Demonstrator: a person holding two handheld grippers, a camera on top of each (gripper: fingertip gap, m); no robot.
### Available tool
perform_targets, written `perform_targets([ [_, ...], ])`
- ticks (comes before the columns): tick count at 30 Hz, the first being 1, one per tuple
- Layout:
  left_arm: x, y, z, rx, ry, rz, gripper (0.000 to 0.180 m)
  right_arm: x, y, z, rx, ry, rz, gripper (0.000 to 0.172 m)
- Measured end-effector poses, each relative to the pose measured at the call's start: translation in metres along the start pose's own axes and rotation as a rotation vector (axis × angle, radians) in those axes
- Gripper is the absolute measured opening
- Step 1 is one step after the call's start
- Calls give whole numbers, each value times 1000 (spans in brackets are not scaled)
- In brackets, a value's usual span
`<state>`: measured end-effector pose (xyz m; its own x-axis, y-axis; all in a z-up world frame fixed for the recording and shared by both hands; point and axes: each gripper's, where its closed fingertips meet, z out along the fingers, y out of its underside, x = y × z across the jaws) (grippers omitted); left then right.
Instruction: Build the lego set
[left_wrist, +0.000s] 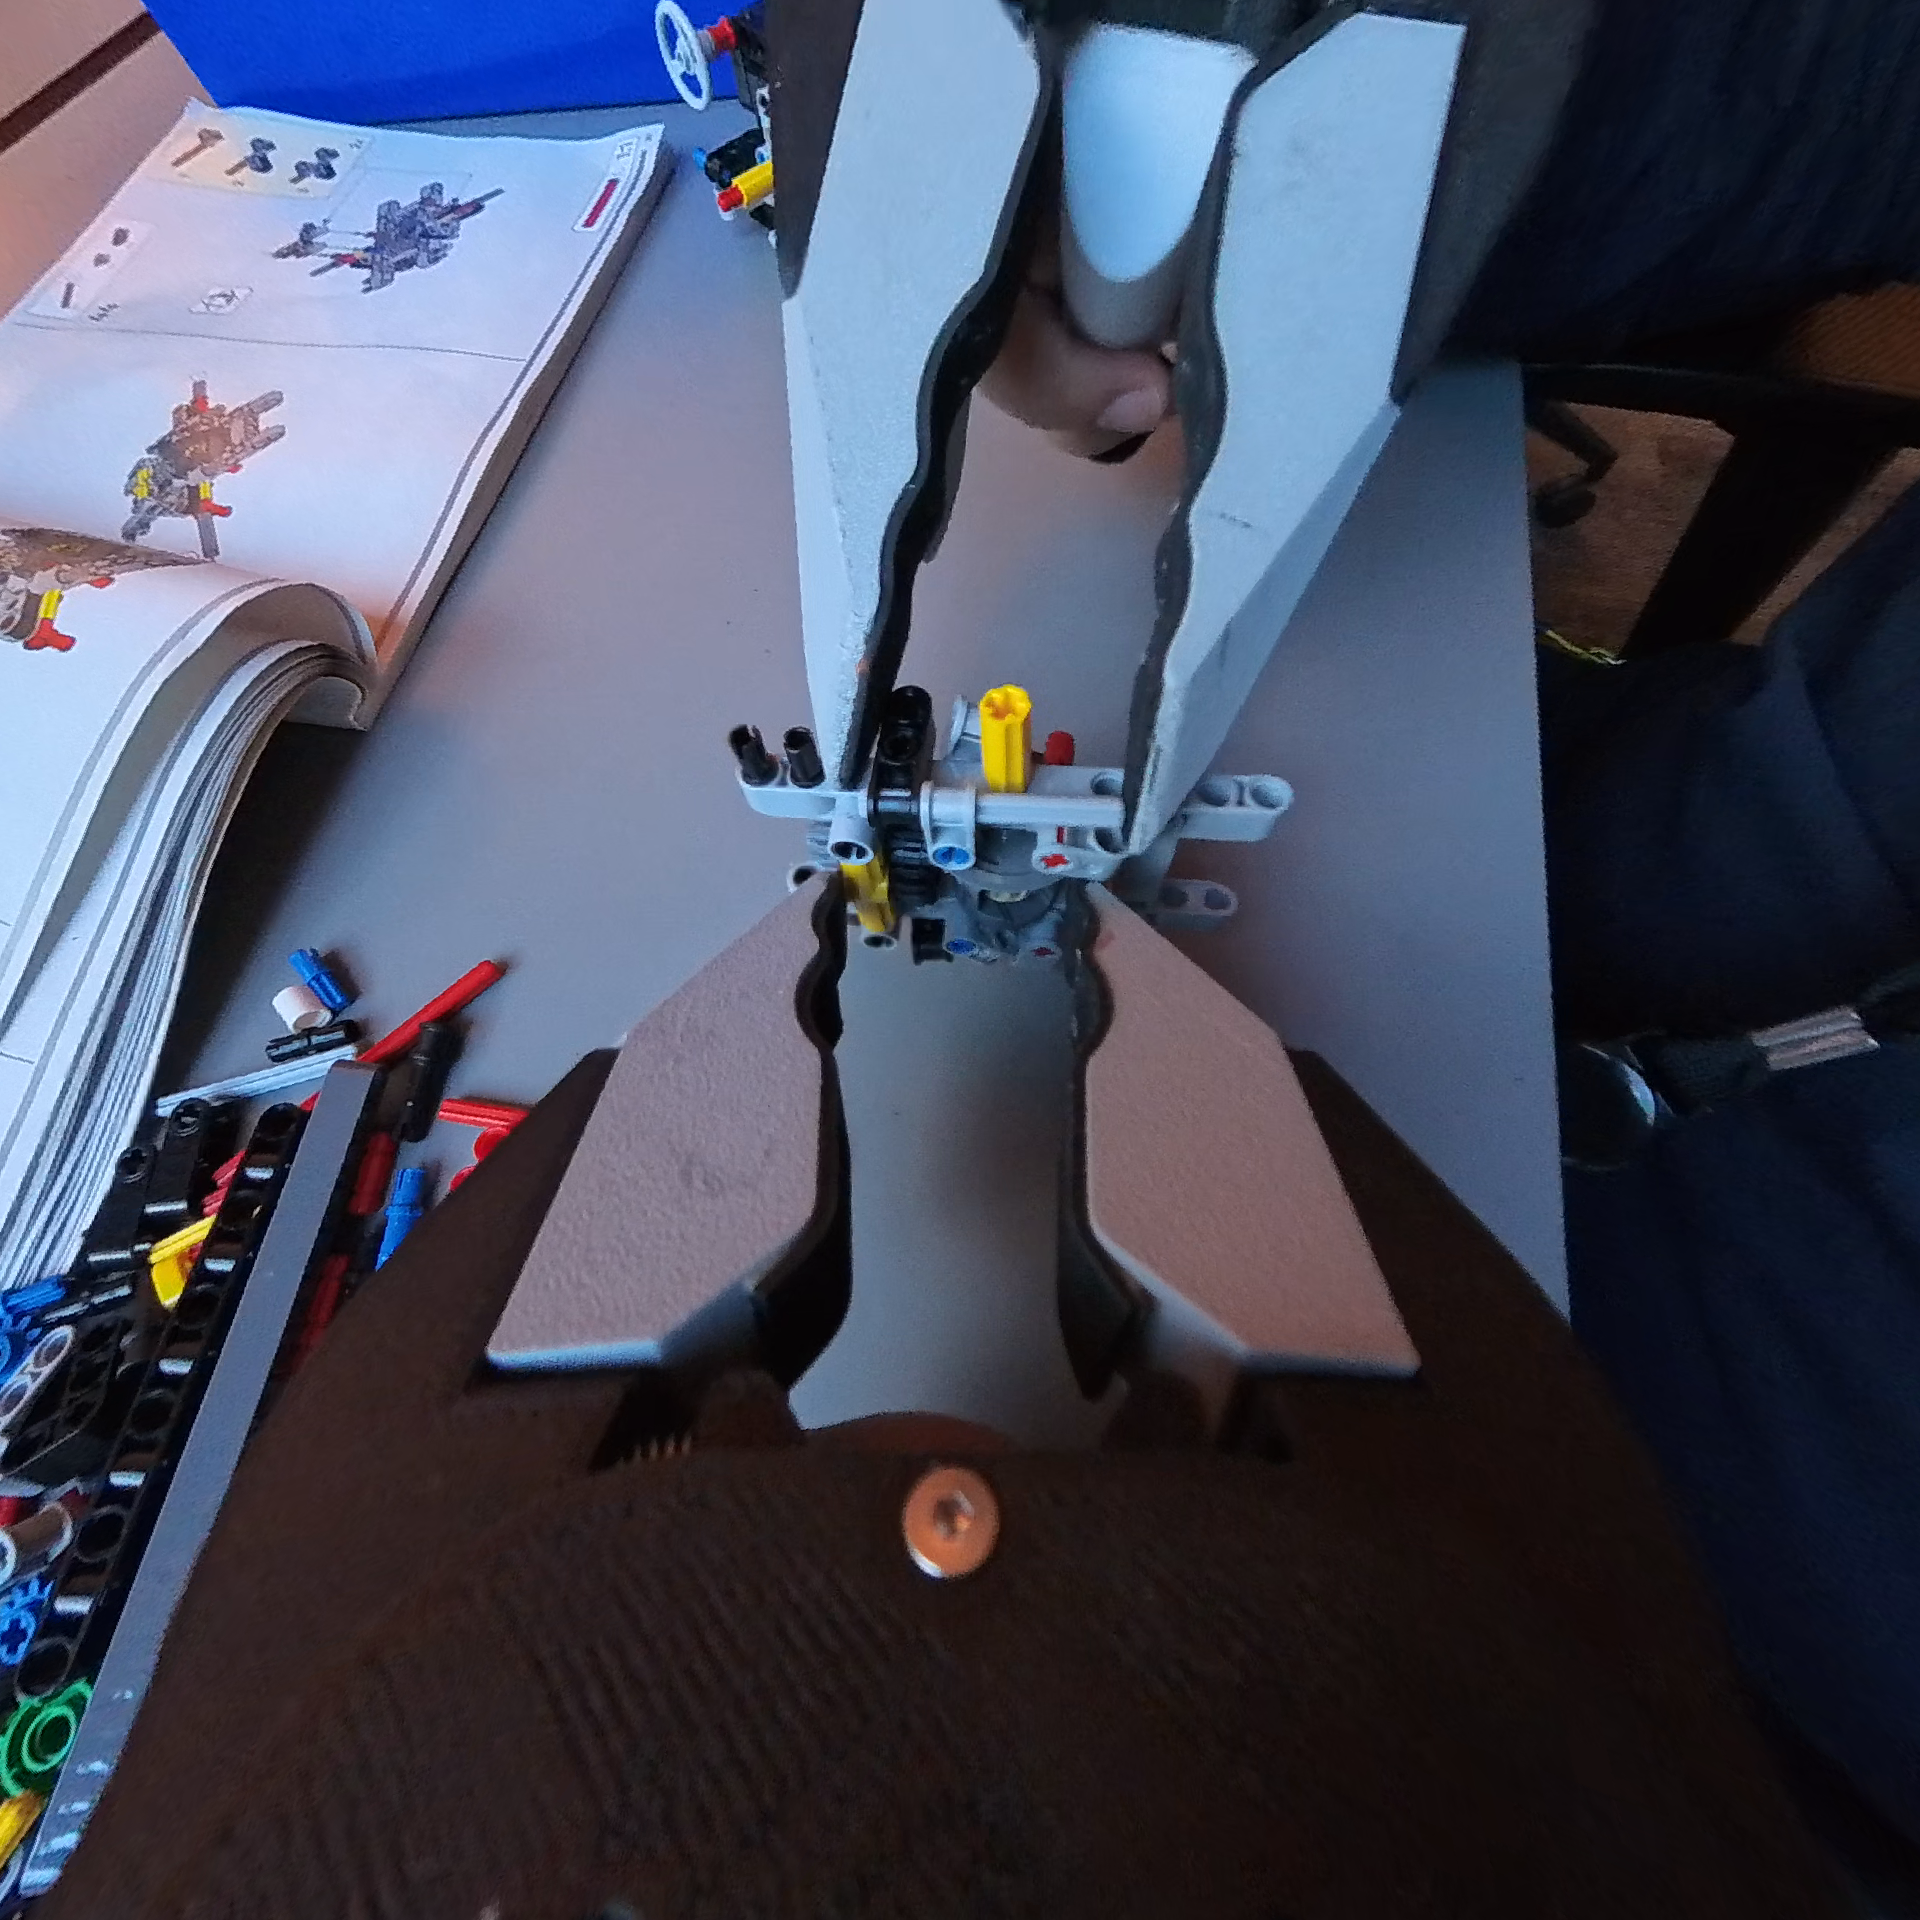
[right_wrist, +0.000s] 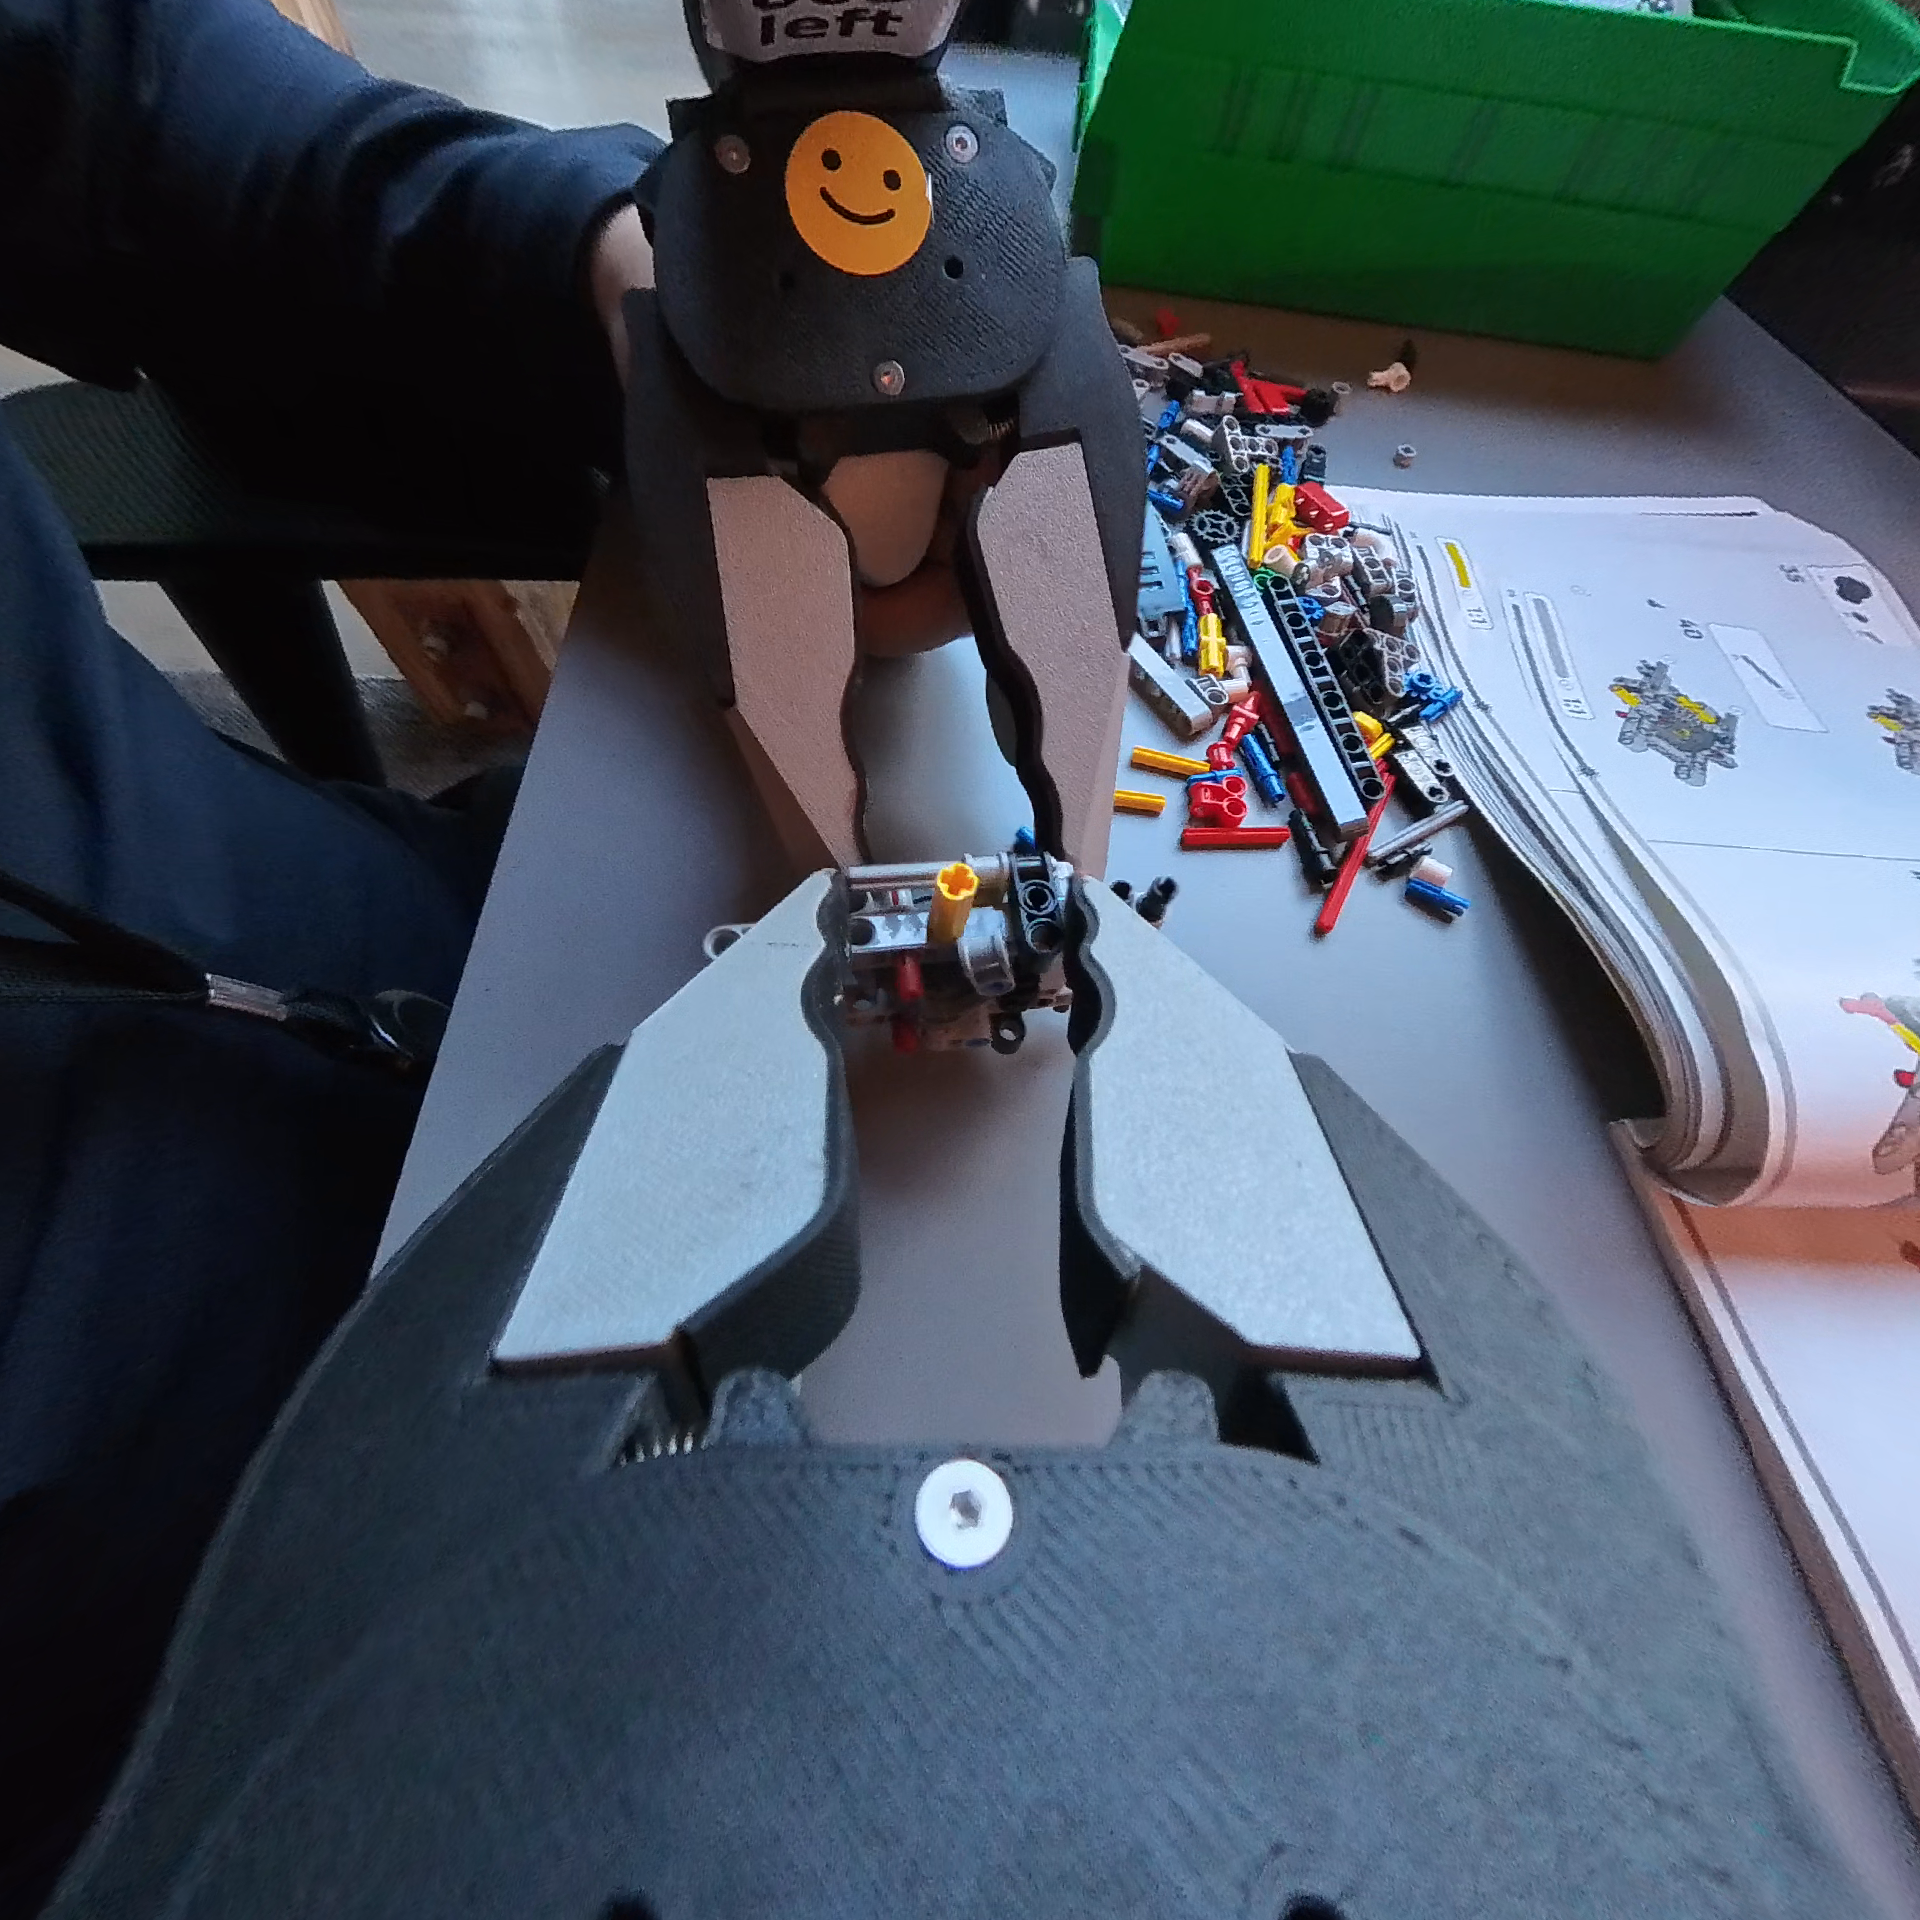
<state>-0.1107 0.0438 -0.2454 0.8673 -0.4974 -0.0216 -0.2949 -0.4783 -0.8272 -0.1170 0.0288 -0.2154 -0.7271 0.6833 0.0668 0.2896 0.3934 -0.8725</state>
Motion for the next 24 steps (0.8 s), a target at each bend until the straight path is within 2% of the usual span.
perform_targets([
  [4,0,0,-7,24,9,14,59,0,0,-1,32,-38,53,38],
  [9,1,-11,-16,98,18,1,69,-2,0,-1,18,-31,16,38],
  [13,14,-30,-17,156,51,32,69,-5,-1,0,11,-27,-27,38],
  [17,11,-31,-15,166,18,51,62,-5,0,-1,13,-20,-60,37],
  [24,13,-31,-14,159,-4,86,62,-7,-1,-1,10,-21,-95,36],
])
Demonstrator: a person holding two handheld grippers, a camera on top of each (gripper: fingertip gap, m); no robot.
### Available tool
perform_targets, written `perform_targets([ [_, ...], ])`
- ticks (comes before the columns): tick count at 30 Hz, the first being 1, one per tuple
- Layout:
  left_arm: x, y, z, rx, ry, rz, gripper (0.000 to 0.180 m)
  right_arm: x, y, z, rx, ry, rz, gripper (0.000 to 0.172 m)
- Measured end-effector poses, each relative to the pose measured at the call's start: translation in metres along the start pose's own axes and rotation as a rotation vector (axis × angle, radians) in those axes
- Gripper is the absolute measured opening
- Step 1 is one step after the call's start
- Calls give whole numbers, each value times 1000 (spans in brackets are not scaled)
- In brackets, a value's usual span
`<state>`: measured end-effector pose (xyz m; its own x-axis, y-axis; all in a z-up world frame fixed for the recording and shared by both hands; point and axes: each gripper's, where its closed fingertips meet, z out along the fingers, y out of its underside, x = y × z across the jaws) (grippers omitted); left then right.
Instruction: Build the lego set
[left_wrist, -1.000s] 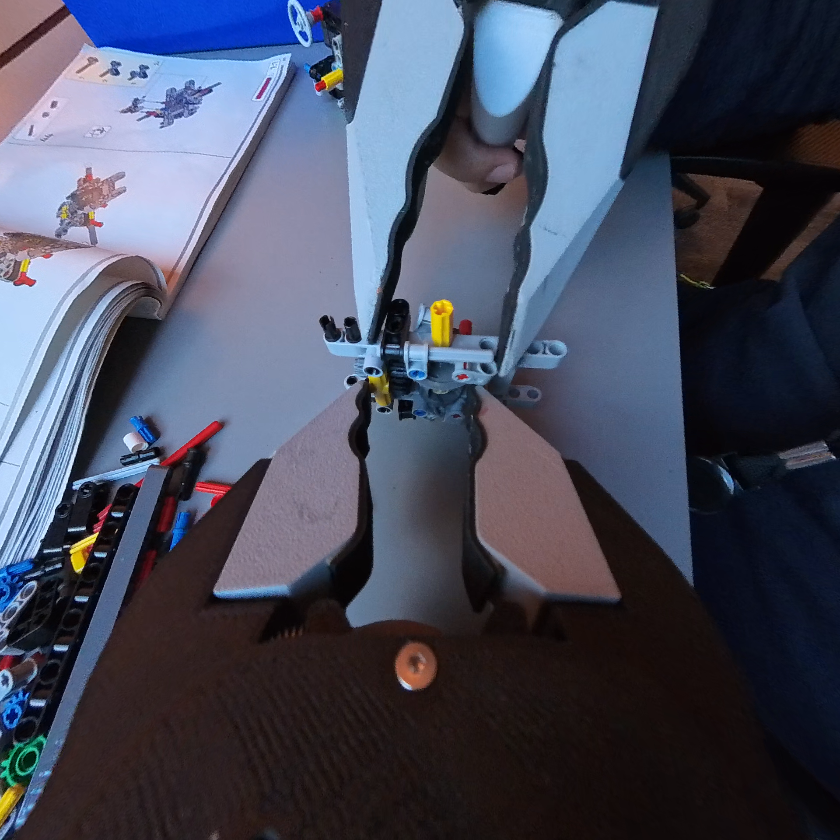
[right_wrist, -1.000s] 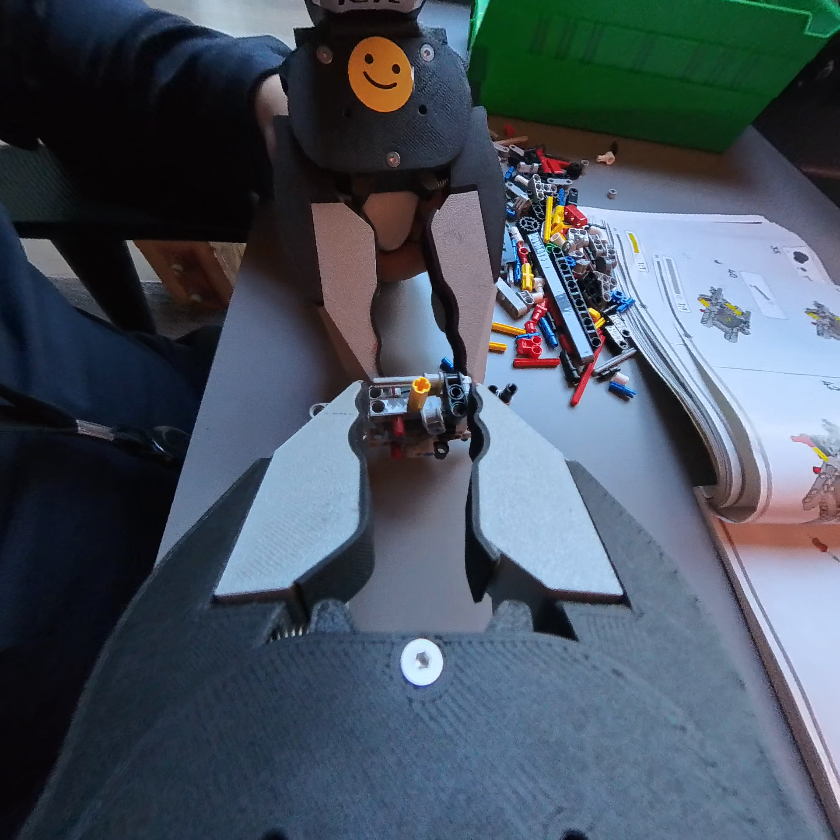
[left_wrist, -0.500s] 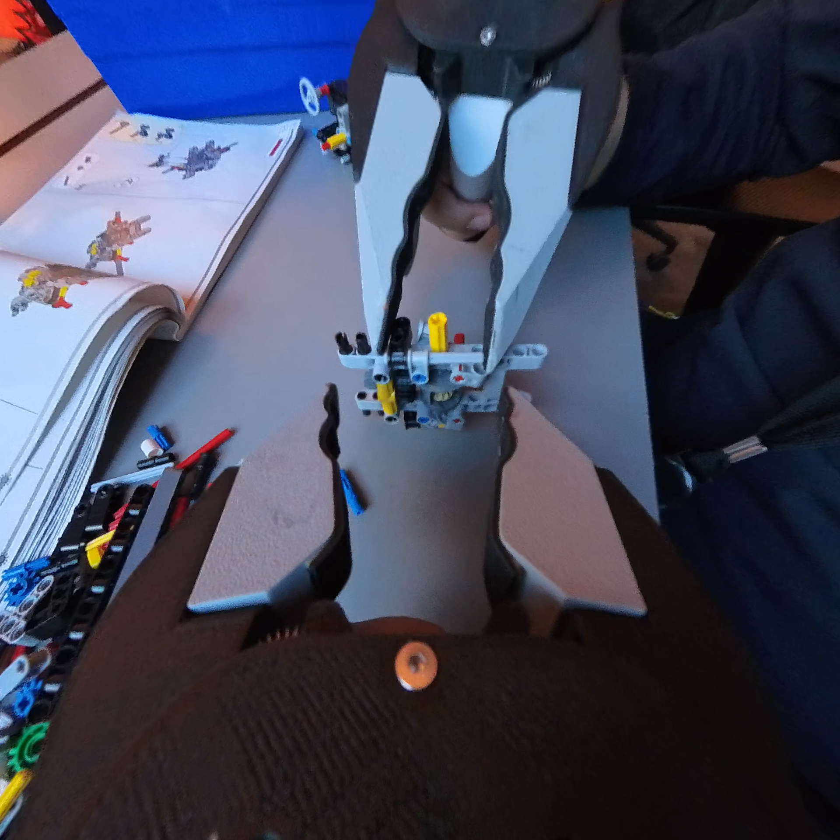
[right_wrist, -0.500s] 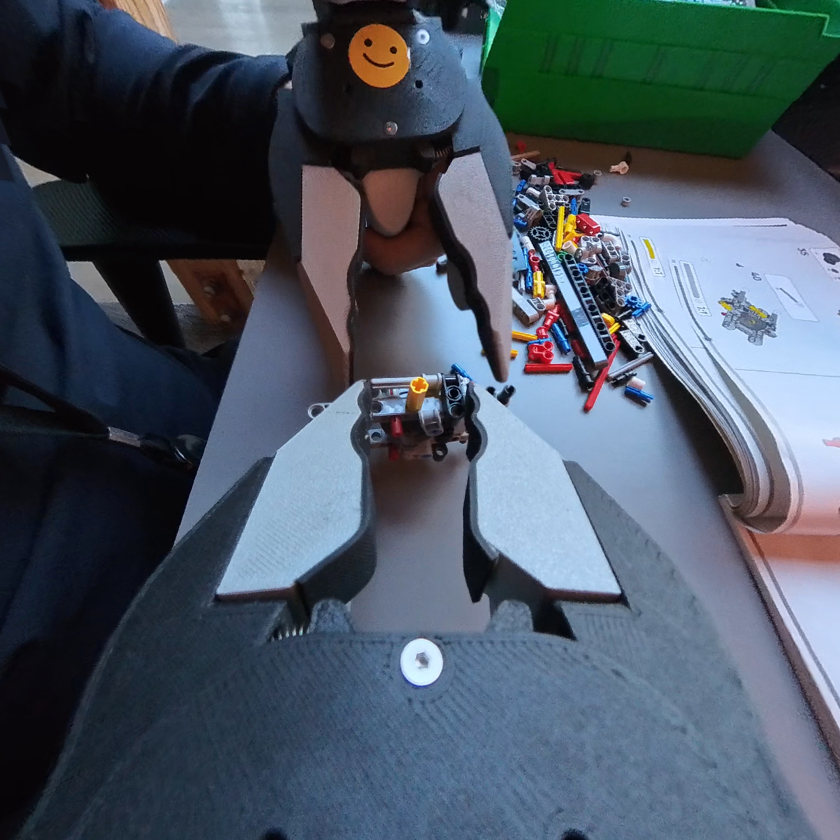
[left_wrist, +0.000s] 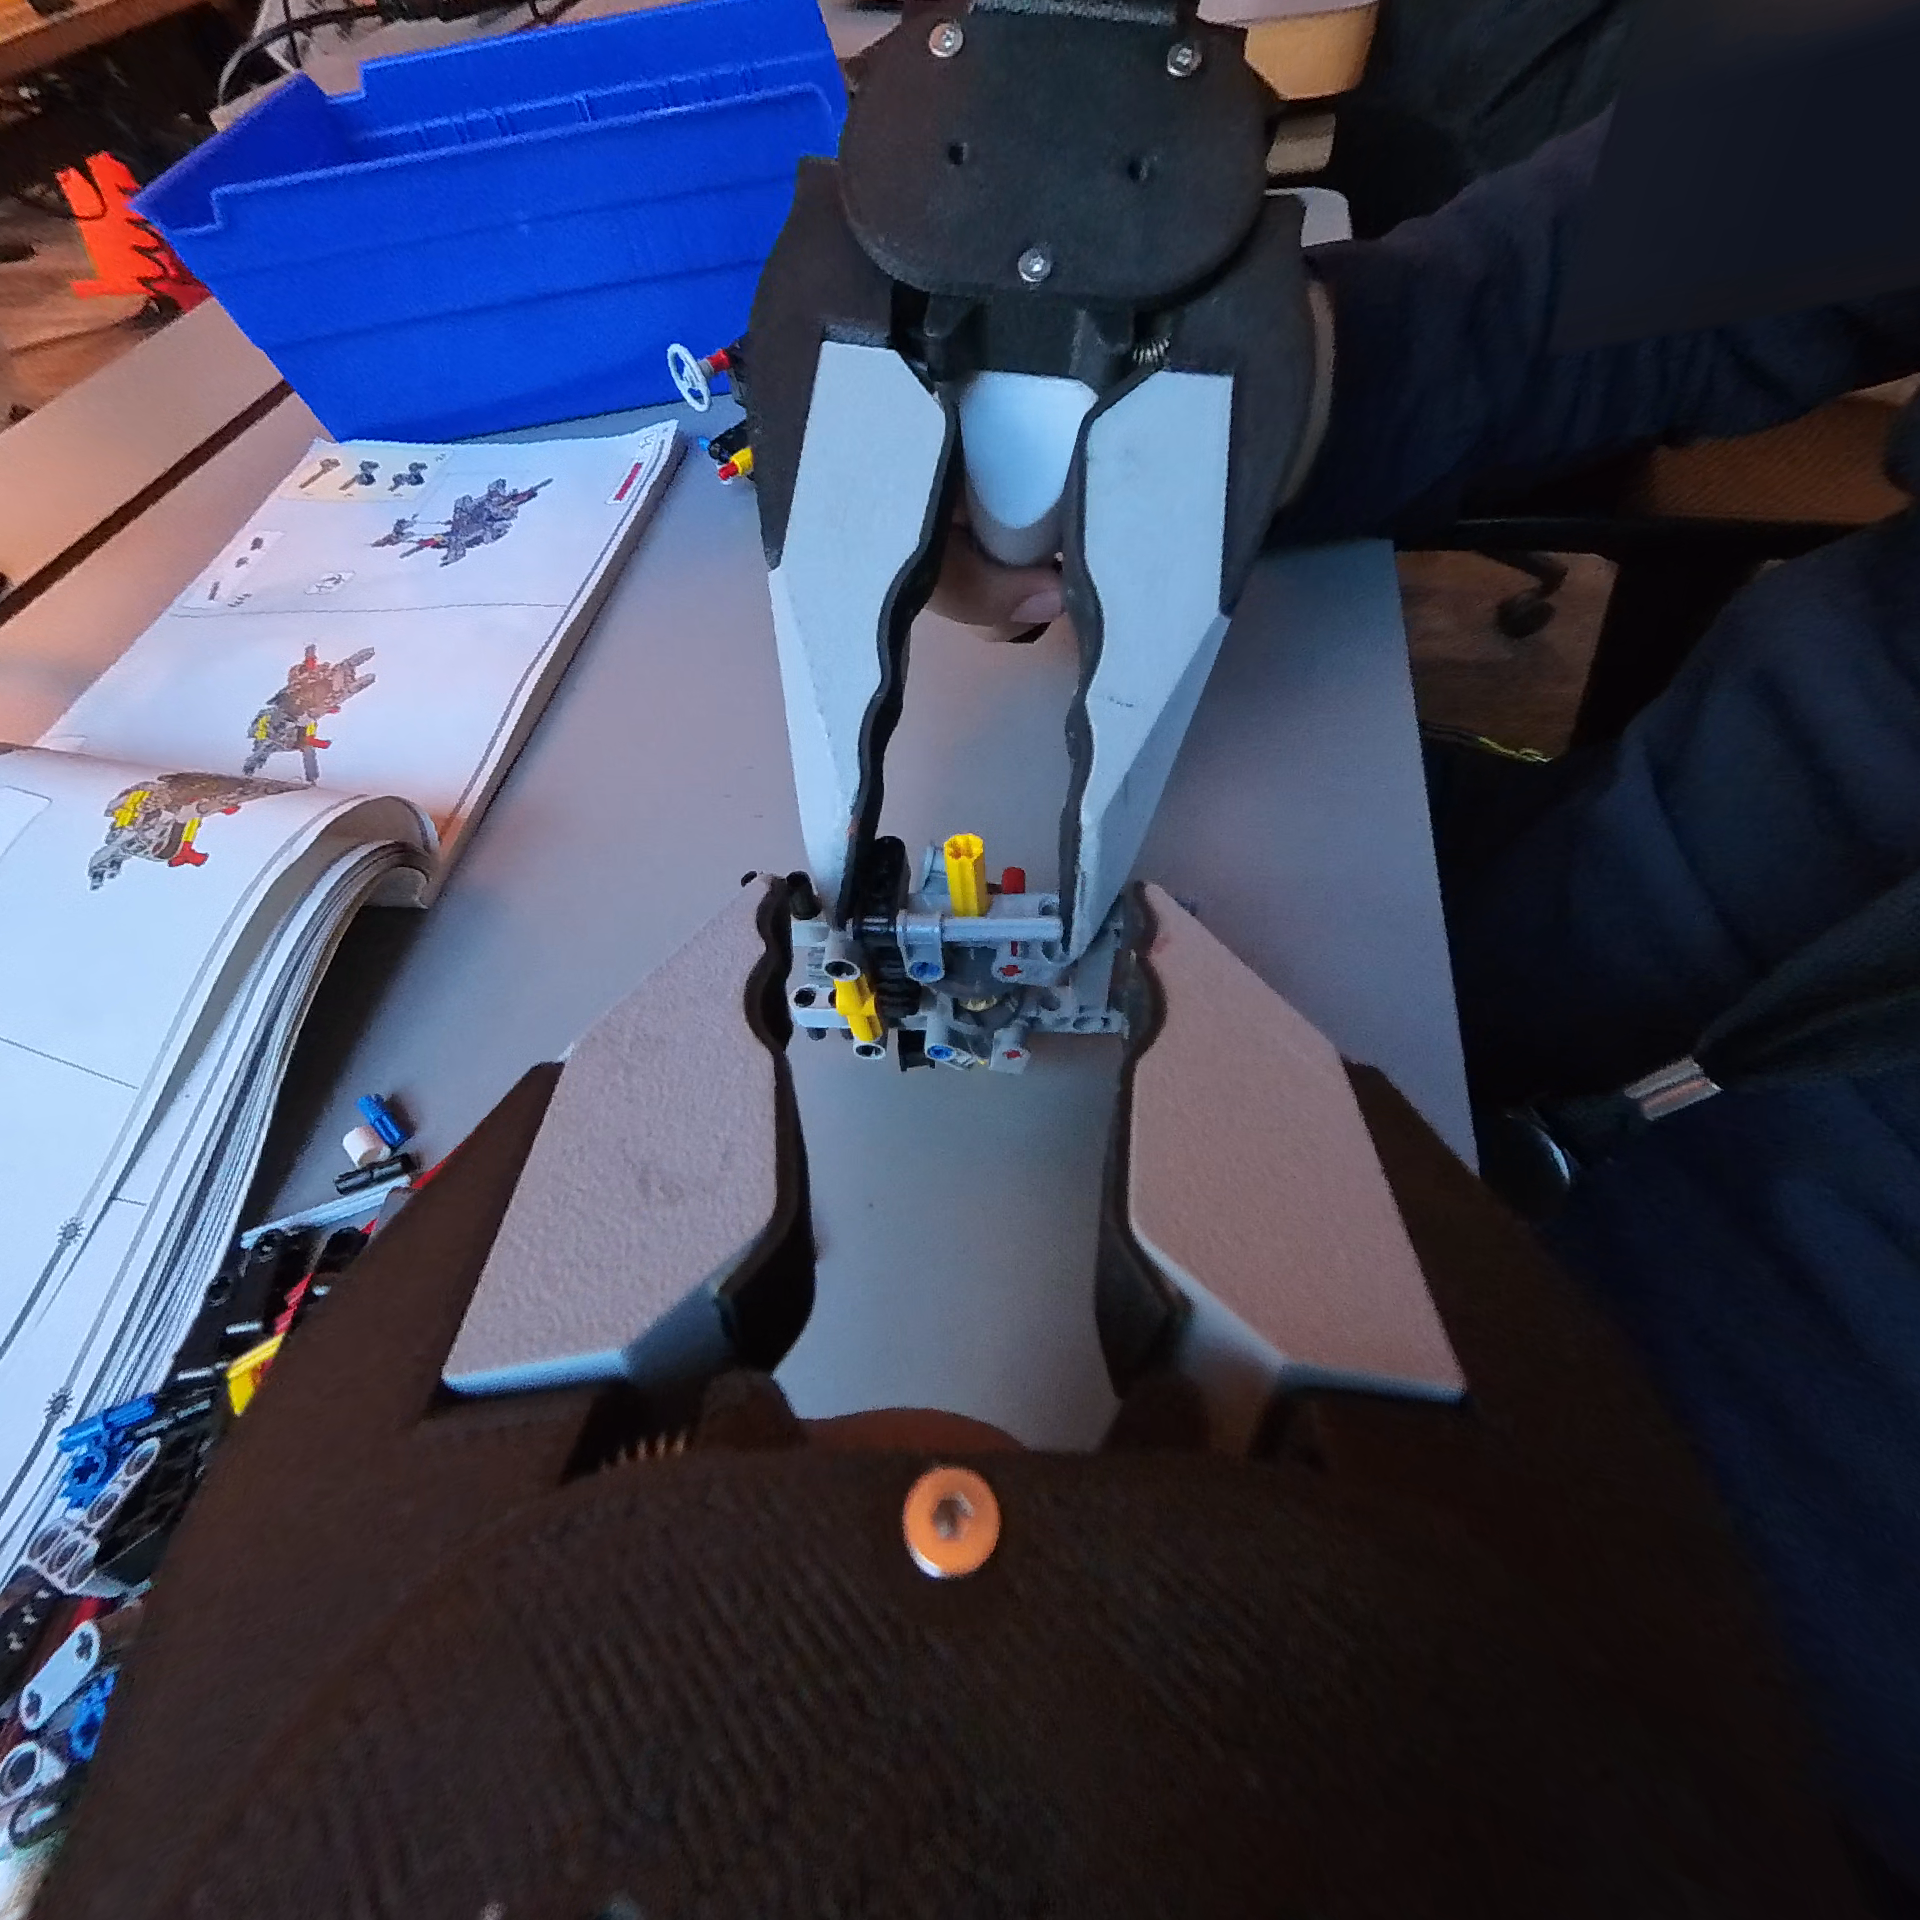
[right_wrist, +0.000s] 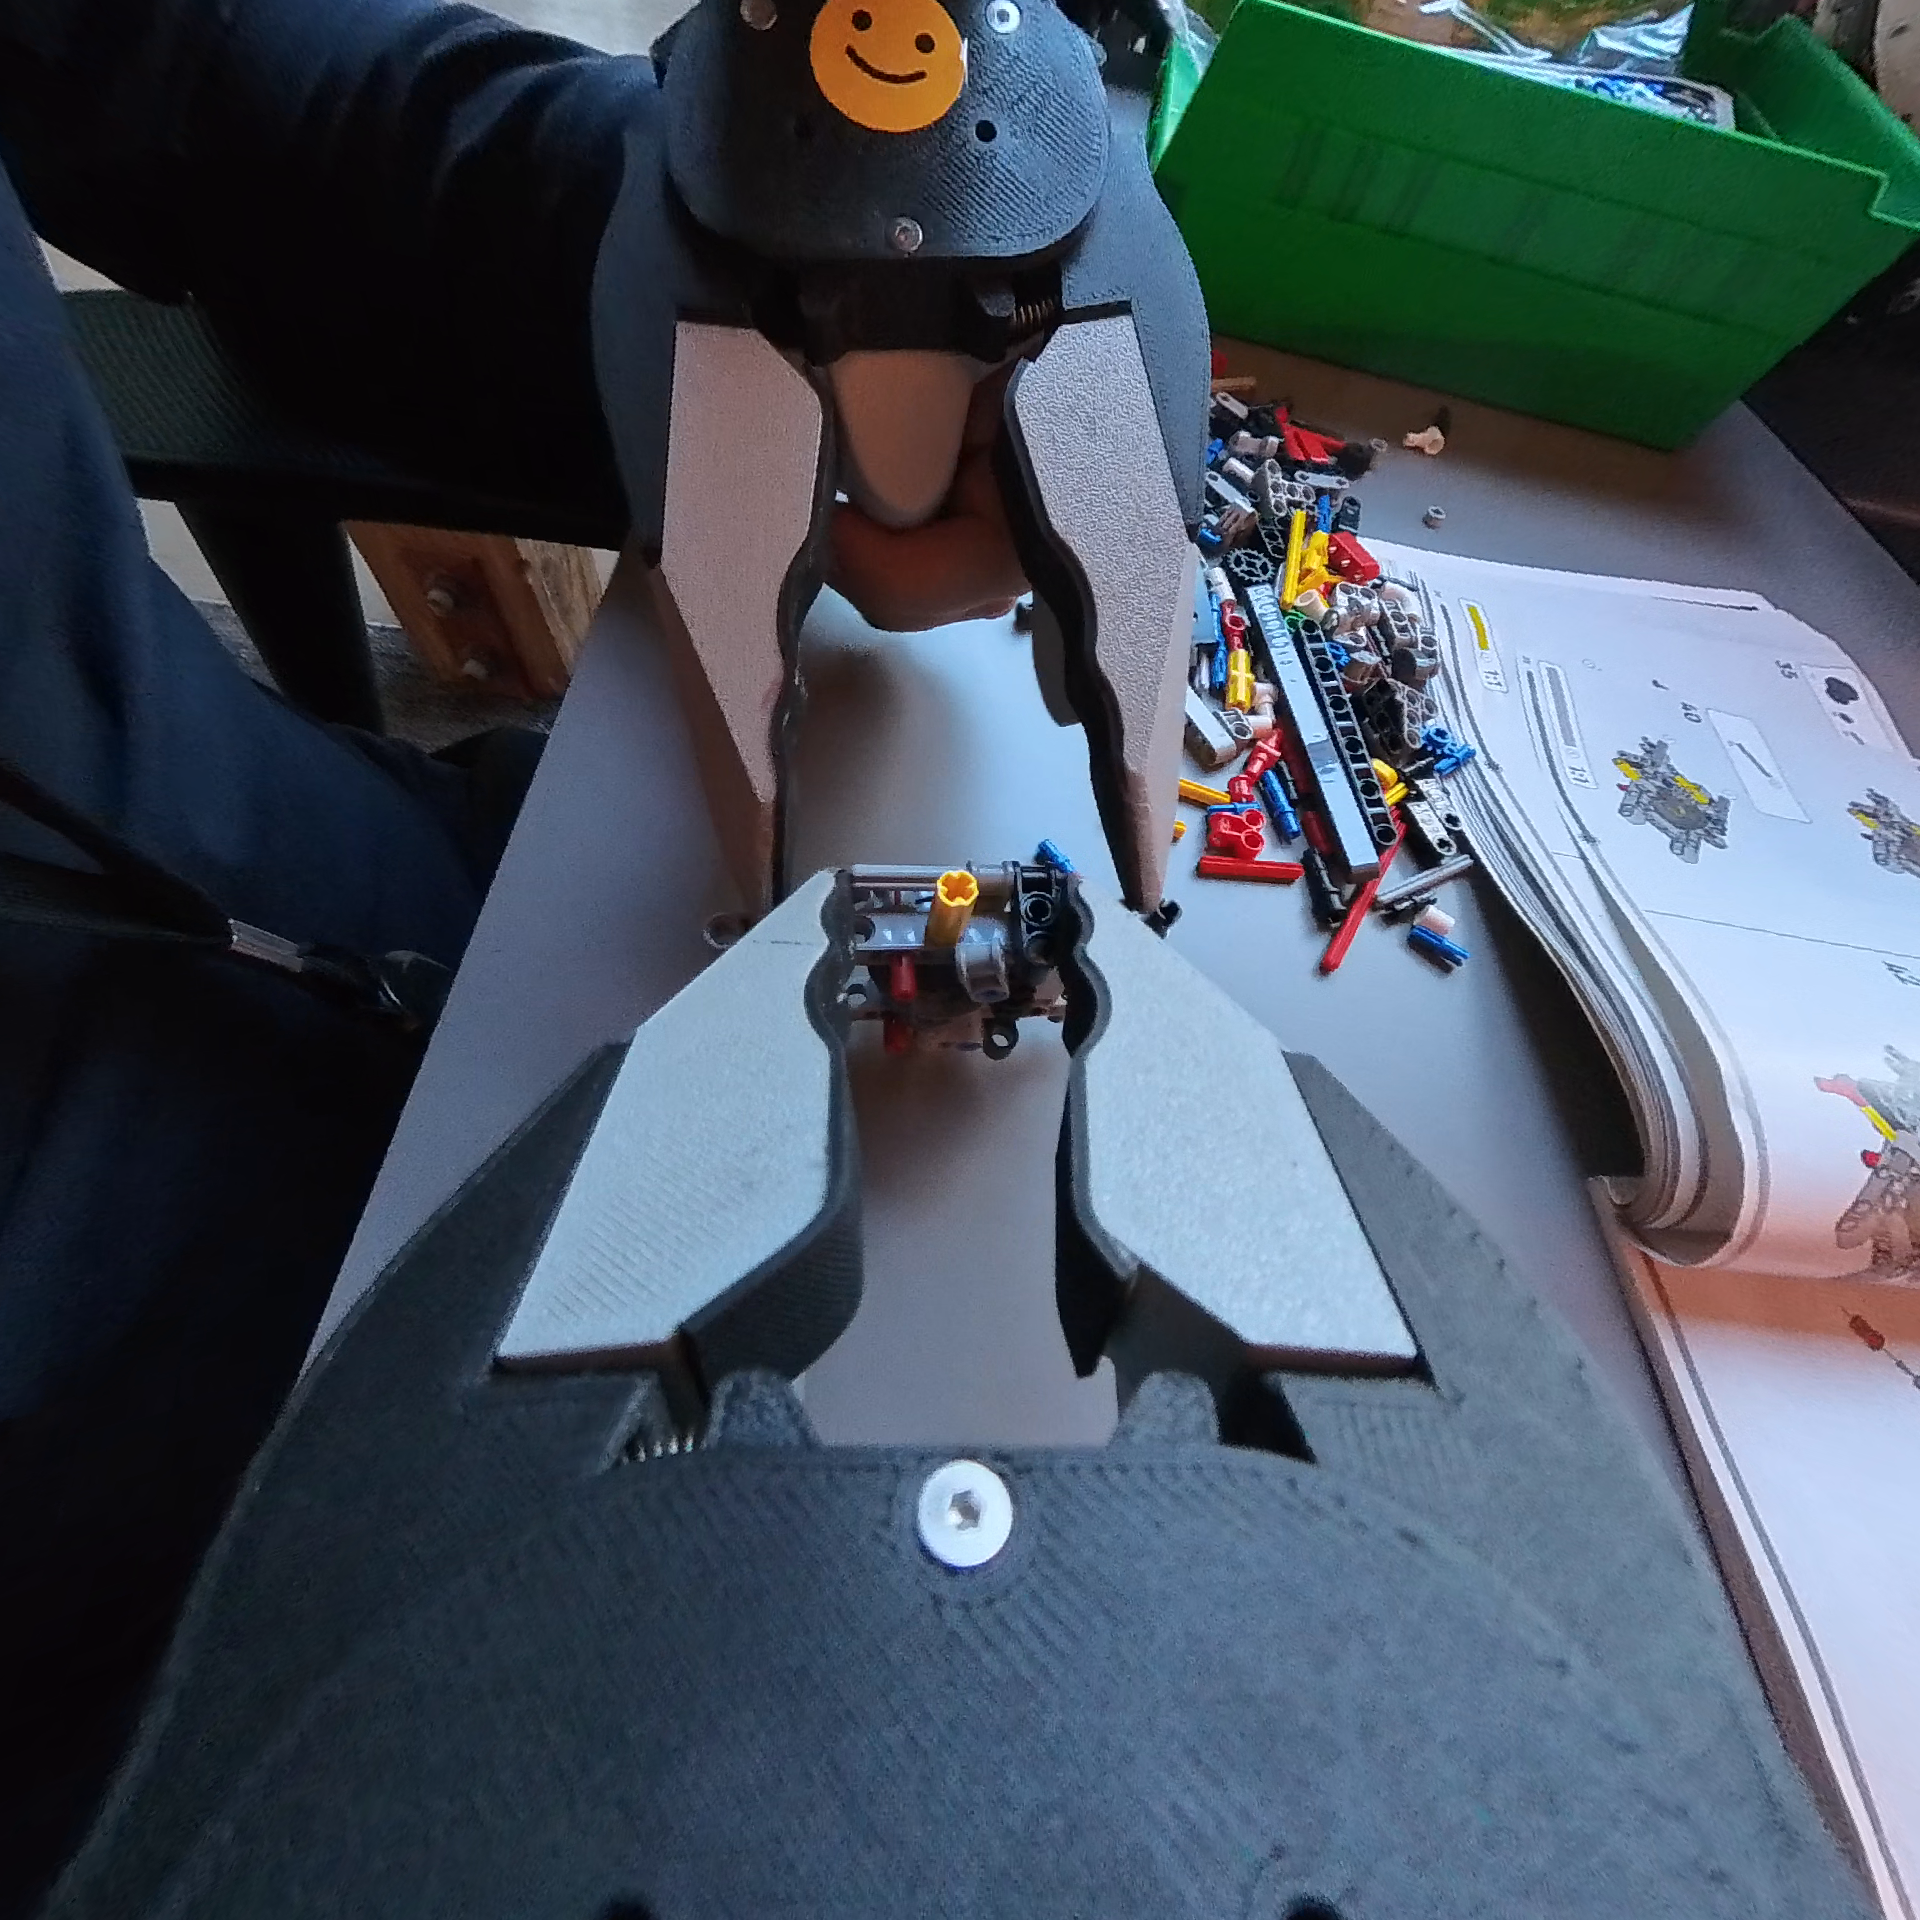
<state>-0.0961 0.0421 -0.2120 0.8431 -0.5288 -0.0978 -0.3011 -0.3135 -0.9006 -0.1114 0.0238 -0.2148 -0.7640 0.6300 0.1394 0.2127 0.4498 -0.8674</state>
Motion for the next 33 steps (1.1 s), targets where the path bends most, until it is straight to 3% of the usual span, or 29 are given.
perform_targets([
  [33,-1,-1,3,14,-26,-6,57,0,1,-1,-49,-28,9,35],
])
